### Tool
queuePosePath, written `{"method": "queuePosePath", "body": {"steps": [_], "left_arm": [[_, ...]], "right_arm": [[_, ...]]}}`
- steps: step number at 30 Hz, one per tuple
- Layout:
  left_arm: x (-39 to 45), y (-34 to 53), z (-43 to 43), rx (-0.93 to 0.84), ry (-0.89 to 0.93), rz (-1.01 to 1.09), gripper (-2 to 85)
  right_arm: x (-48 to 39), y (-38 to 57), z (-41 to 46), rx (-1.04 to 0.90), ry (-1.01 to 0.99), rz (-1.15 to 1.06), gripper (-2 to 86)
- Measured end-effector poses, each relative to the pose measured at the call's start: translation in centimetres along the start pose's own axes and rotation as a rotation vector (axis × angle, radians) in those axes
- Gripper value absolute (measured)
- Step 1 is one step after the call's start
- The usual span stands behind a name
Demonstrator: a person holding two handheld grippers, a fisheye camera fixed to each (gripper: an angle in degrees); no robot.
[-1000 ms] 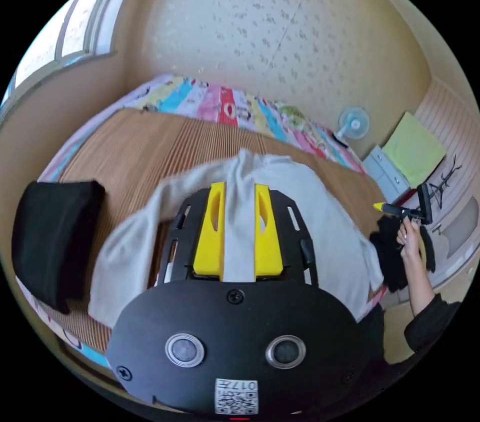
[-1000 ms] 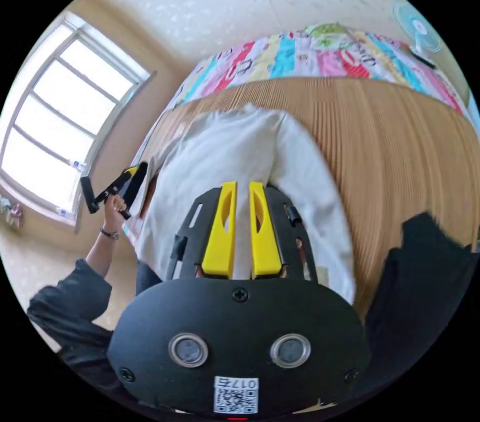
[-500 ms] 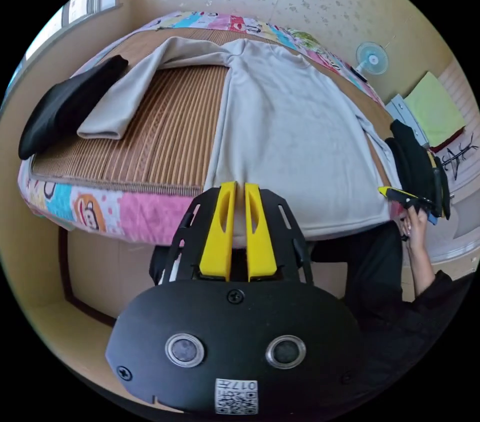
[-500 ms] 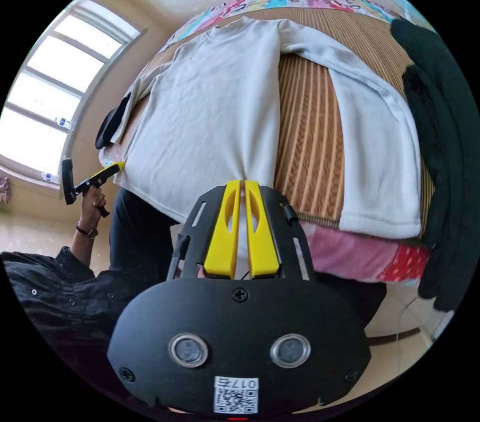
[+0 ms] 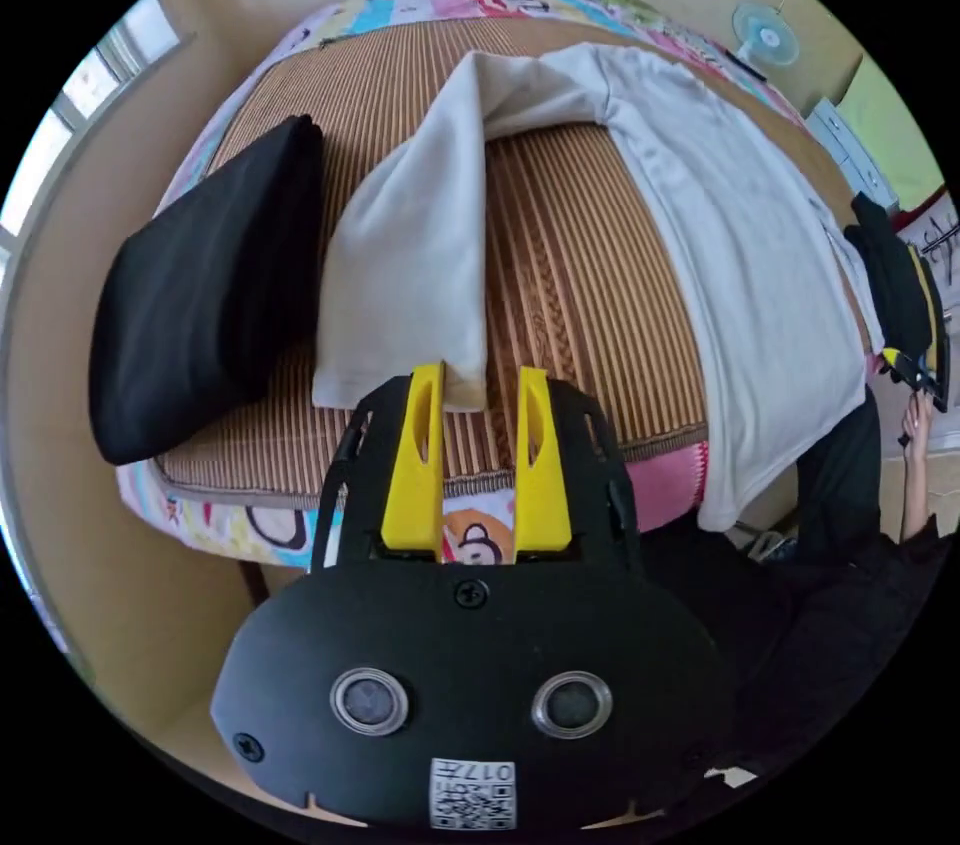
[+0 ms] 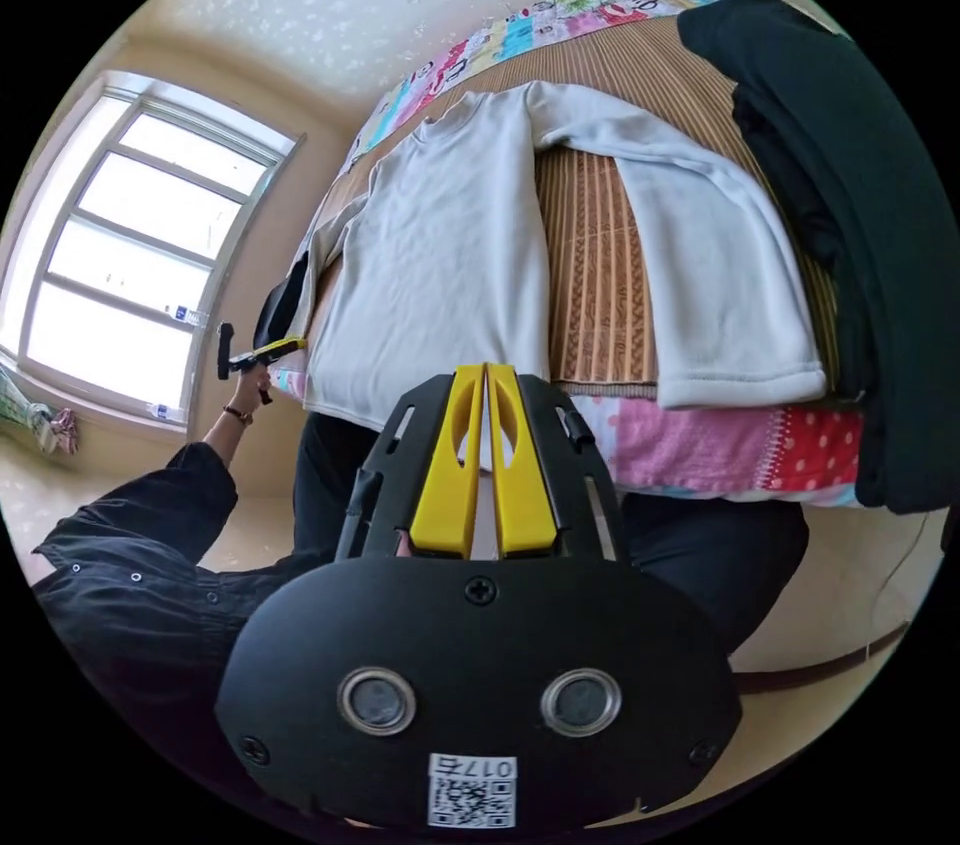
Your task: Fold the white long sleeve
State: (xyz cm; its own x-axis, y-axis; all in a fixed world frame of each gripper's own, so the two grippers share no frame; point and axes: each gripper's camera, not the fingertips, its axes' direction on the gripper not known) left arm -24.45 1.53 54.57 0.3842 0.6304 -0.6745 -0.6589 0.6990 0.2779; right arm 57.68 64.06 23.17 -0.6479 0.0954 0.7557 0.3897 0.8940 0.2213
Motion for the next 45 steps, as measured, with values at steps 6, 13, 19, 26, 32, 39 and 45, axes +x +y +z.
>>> {"method": "queuePosePath", "body": {"steps": [6,13,19,26,32,39,45], "left_arm": [[-14.4,1.3,-10.9,0.188,0.674,-0.176,3.5],[-19.7,-7.4,-28.8,0.654,1.097,0.091,3.6],[-4.9,-26.2,-23.0,0.483,1.214,0.277,5.5],[7.0,-31.6,-8.0,0.219,1.126,0.260,11.1],[5.1,-17.6,-6.7,0.171,0.891,0.323,10.1],[3.0,1.0,-6.1,0.069,0.774,0.300,10.0],[0.8,11.5,-6.7,0.127,0.906,0.154,9.9]], "right_arm": [[1.9,0.2,2.8,-0.051,-0.150,0.013,0.4],[2.3,0.3,2.8,-0.098,-0.151,-0.067,0.5],[5.1,2.6,-1.7,-0.040,-0.157,-0.039,1.0],[11.1,10.0,-9.3,0.065,0.025,0.081,5.6],[14.9,14.0,-11.3,0.217,0.190,0.256,9.5],[15.0,10.4,-6.4,0.171,0.408,0.398,11.8],[8.1,7.7,-5.7,0.232,0.452,0.189,4.3]]}}
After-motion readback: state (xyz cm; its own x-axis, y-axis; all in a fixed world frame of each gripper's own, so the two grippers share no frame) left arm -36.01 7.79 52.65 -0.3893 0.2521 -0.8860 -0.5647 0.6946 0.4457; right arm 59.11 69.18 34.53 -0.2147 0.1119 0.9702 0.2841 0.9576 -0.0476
